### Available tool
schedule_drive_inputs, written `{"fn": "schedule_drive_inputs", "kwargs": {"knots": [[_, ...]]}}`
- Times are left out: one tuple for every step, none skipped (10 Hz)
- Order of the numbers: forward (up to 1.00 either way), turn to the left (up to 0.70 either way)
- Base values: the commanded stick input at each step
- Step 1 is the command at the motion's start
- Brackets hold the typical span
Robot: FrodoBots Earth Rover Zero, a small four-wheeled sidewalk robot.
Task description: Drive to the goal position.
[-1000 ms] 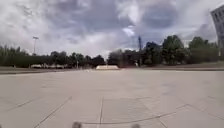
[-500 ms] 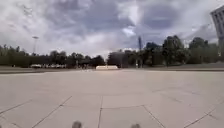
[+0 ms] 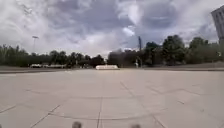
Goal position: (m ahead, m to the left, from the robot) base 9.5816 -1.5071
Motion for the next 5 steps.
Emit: {"fn": "schedule_drive_inputs", "kwargs": {"knots": [[0.7, 0.0], [0.7, 0.0], [0.7, 0.0], [0.7, 0.0], [0.7, 0.0]]}}
